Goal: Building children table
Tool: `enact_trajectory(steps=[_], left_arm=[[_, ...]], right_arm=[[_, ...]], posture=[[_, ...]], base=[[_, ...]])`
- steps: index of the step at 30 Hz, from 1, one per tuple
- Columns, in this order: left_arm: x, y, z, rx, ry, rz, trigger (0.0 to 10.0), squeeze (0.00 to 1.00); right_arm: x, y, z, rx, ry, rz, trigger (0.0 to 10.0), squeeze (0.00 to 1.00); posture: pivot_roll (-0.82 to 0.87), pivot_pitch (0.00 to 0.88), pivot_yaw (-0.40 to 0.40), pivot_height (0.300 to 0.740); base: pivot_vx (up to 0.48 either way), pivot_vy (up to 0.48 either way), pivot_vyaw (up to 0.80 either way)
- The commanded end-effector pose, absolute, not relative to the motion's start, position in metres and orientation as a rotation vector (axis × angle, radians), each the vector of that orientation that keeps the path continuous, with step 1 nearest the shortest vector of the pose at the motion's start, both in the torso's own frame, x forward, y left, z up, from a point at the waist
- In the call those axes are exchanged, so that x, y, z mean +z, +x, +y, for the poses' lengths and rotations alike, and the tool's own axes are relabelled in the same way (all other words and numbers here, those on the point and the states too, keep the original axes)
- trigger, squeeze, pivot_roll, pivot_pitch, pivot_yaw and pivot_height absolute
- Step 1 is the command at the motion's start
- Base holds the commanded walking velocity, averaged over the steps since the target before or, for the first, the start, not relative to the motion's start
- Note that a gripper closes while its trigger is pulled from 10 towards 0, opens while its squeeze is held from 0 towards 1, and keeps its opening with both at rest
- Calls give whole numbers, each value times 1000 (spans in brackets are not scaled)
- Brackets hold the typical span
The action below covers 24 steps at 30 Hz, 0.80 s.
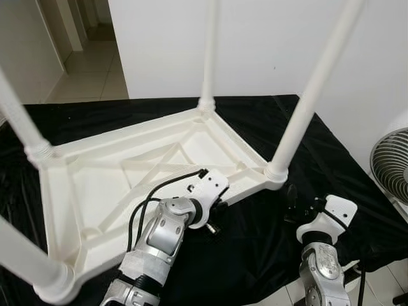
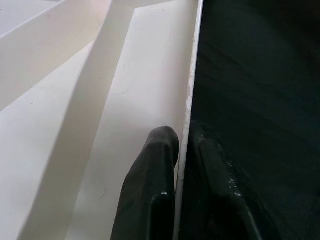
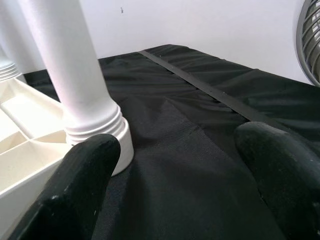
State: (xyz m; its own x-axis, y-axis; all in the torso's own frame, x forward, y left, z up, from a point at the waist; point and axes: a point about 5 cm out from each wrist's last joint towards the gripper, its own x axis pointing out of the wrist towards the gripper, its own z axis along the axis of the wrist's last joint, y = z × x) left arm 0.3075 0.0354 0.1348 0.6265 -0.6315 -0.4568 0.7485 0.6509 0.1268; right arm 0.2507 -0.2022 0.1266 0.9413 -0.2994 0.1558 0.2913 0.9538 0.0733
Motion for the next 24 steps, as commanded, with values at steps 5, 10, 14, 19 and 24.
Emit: enact_trajectory(steps=[5, 10, 14, 19, 24], left_arm=[[117, 325, 76, -368, 350, 441, 0, 0], [124, 343, 95, -245, 334, 371, 0, 0], [130, 354, 101, -219, 349, 330, 0, 0], [142, 370, 99, -263, 384, 252, 0, 0], [148, 375, 92, -313, 364, 210, 0, 0]], right_arm=[[124, 249, -203, -345, 65, -164, 10000, 0], [124, 253, -197, -340, 83, -164, 10000, 0], [125, 256, -195, -331, 89, -166, 10000, 0], [127, 258, -194, -328, 89, -168, 10000, 0], [126, 255, -196, -340, 85, -167, 10000, 0]], posture=[[-30, 30, 40, 740], [-19, 30, 27, 740], [-11, 34, 19, 740], [-21, 45, 21, 740], [-31, 47, 30, 740]], base=[[0, 0, 0], [0, 0, 0], [0, 0, 0], [0, 0, 0], [0, 0, 0]])
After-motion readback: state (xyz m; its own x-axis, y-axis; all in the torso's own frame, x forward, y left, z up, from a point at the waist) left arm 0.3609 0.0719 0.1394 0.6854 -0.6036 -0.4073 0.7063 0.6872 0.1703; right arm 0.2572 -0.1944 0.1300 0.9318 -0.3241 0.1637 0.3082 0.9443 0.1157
